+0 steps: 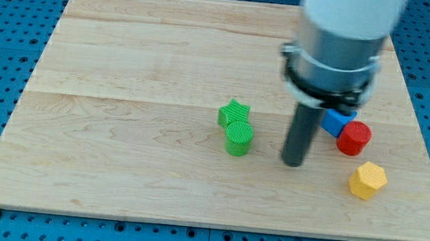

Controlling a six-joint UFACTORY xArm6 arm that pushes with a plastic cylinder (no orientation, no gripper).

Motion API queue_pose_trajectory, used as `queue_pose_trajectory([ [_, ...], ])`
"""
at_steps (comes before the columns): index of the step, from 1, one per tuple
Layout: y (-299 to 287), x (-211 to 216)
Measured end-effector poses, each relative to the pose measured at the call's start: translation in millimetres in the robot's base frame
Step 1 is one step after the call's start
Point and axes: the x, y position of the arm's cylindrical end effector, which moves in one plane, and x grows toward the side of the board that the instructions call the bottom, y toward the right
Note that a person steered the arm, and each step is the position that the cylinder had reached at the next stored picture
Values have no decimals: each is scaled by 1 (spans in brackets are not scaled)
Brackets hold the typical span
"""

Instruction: Push the blue cube into the blue triangle

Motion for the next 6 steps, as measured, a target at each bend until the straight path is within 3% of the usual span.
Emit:
queue_pose_trajectory([
  [1, 42, -15],
  [2, 49, -22],
  [4, 42, -102],
  [5, 44, -110],
  [6, 82, -125],
])
